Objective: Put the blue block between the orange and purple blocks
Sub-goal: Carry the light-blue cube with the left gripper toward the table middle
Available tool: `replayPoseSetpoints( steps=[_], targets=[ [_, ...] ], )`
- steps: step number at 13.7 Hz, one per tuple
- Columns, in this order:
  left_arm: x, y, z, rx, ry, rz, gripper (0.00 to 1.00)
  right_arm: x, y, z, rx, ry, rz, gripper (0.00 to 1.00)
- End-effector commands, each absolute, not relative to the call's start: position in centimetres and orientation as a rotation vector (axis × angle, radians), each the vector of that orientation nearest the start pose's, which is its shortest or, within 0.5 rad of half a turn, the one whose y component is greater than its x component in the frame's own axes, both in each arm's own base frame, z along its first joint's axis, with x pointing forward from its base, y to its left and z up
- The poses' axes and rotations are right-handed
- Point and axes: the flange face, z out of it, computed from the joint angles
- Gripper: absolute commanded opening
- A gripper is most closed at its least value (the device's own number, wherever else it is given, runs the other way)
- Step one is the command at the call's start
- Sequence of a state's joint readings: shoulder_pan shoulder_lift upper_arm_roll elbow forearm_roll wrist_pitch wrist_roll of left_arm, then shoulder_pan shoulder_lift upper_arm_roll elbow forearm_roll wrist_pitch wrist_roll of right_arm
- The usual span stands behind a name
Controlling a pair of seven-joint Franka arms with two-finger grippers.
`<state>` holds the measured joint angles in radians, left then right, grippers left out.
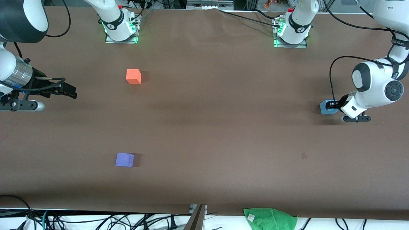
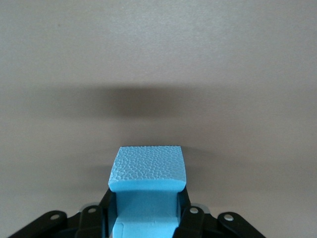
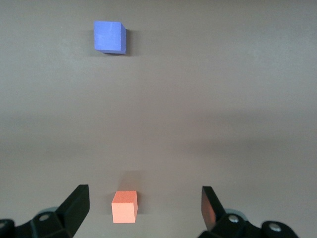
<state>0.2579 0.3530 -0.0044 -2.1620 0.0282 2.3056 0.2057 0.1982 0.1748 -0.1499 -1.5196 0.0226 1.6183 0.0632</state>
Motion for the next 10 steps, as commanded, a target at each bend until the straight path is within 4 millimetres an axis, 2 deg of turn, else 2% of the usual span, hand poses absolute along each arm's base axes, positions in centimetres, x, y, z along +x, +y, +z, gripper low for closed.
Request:
replayPoseSetpoints(
  steps=[1,2,5,7,8,10],
  targets=[
    [55.3,12.3,24.9,-3.171,0.013,0.354,0.50,60.4,3.7,55.3,-3.132,0.024,0.125,1.00],
    [56.2,11.6,26.1,-3.170,0.033,0.364,0.50,60.4,3.7,55.3,-3.132,0.024,0.125,1.00],
    [59.4,7.8,30.0,-3.197,0.132,0.312,0.54,60.4,3.7,55.3,-3.133,0.024,0.125,1.00],
    [60.9,3.5,31.9,-3.214,0.198,0.254,0.54,60.4,3.7,55.2,-3.132,0.024,0.127,1.00],
    [61.3,1.8,32.3,-3.219,0.199,0.239,0.54,60.4,3.7,55.3,-3.132,0.024,0.125,1.00],
    [61.9,-3.0,33.5,-3.233,0.209,0.209,0.54,60.4,3.7,55.2,-3.132,0.024,0.127,1.00]
  ],
)
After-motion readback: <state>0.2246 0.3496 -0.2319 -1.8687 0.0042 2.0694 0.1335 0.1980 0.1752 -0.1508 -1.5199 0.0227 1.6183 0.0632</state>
